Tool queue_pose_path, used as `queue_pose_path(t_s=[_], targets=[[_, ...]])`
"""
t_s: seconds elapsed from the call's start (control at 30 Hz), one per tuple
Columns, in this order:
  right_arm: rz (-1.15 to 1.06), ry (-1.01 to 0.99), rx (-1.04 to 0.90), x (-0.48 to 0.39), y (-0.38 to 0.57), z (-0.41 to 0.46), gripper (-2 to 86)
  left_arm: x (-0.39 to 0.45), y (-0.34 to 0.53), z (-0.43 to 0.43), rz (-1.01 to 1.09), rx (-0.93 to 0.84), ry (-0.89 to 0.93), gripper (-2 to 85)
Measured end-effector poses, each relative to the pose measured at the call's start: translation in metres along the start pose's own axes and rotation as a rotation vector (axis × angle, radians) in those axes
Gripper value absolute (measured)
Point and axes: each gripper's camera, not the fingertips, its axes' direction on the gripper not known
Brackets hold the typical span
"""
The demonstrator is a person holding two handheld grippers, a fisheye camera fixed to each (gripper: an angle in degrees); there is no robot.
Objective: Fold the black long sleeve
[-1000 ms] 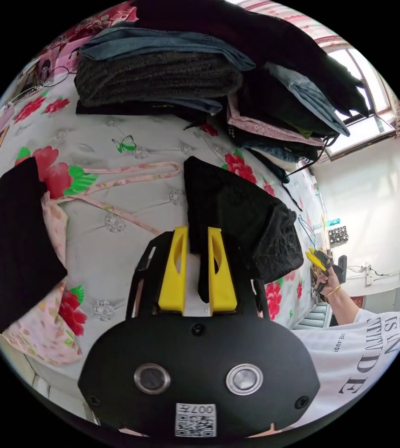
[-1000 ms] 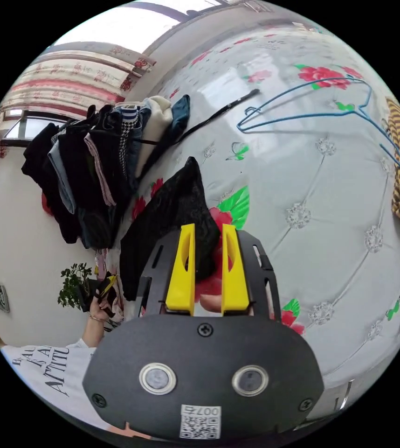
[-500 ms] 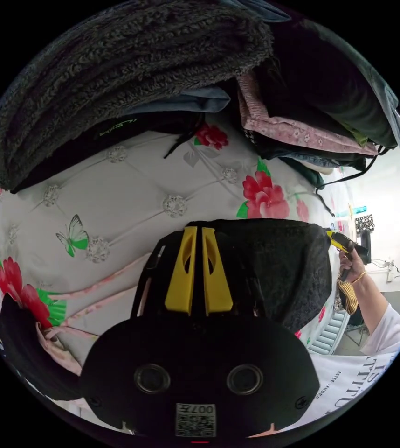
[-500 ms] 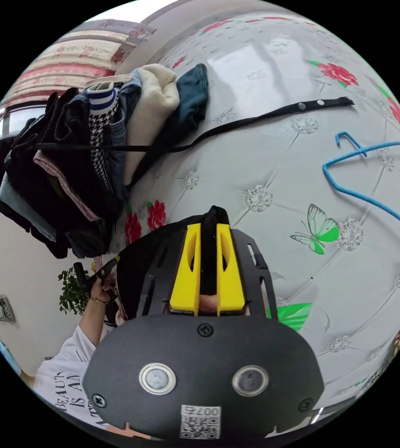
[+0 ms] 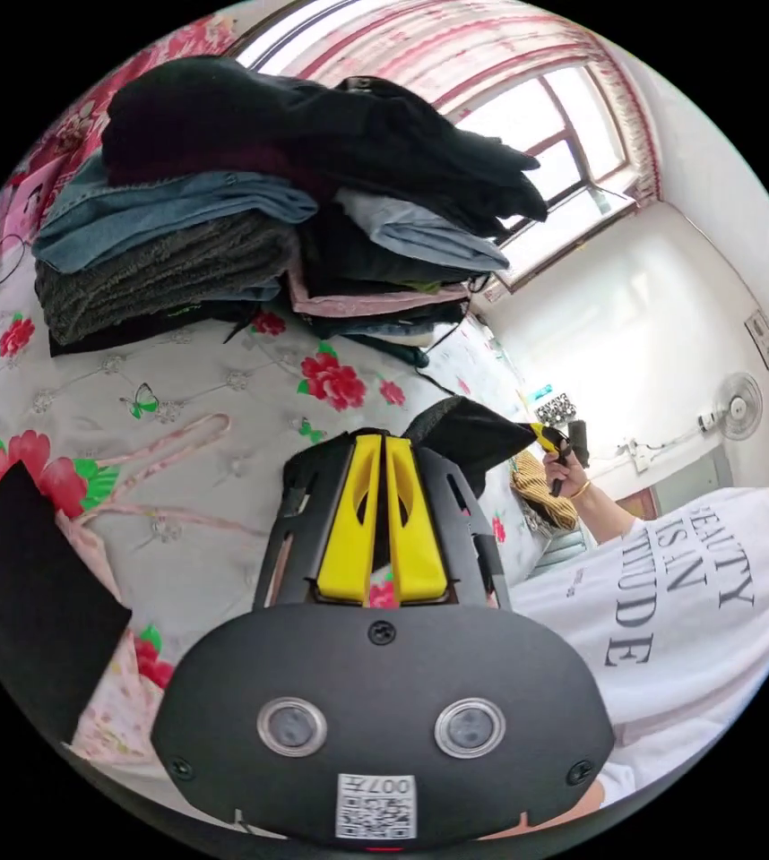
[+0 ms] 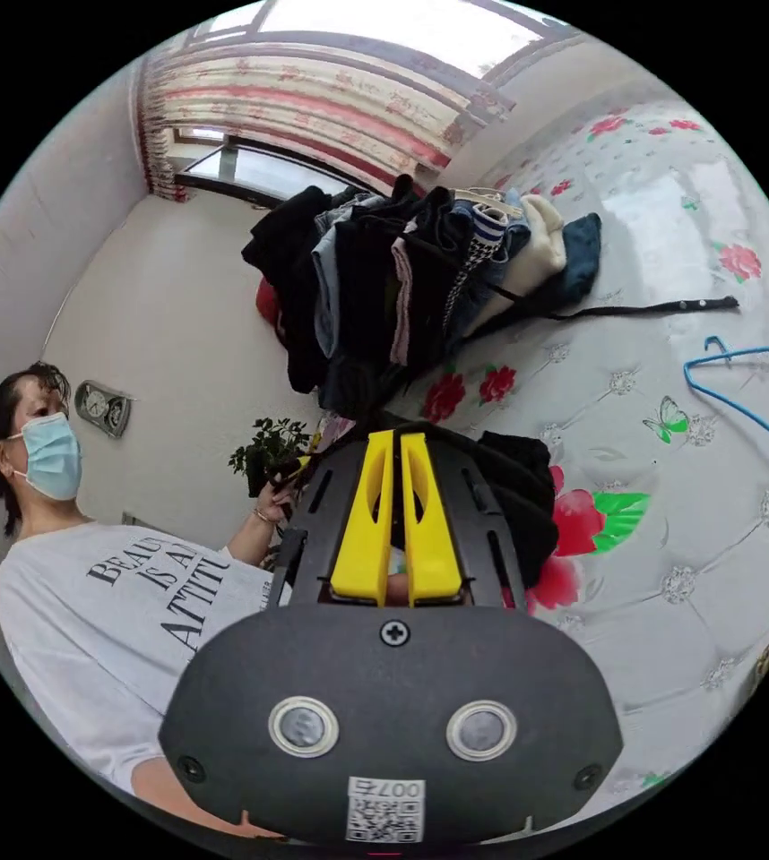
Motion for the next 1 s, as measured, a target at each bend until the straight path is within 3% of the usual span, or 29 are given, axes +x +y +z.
queue_pose_path(t_s=[0.17, 0.33, 0.4, 0.5, 0.67, 1.0], targets=[[-0.189, 0.053, -0.057, -0.076, 0.107, -0.038, -0.3, 0.057, 0.088, -0.058, 0.056, 0.04, 0.035, -0.9], [-0.197, 0.141, -0.144, -0.098, 0.207, -0.048, -0.2, 0.078, 0.18, -0.089, 0.033, -0.008, 0.034, -1.0], [-0.156, 0.145, -0.183, -0.093, 0.242, -0.043, -0.2, 0.073, 0.223, -0.079, -0.042, -0.116, 0.019, -1.0], [-0.084, 0.194, -0.234, -0.078, 0.292, -0.027, 0.0, 0.053, 0.268, -0.066, -0.19, -0.137, 0.047, -0.9], [0.046, 0.156, -0.242, -0.055, 0.335, -0.009, 1.6, 0.041, 0.284, -0.062, -0.245, -0.076, 0.096, -0.9], [-0.005, 0.309, -0.326, -0.055, 0.314, 0.055, 6.5, 0.048, 0.273, -0.032, -0.178, -0.234, -0.004, -0.9]])
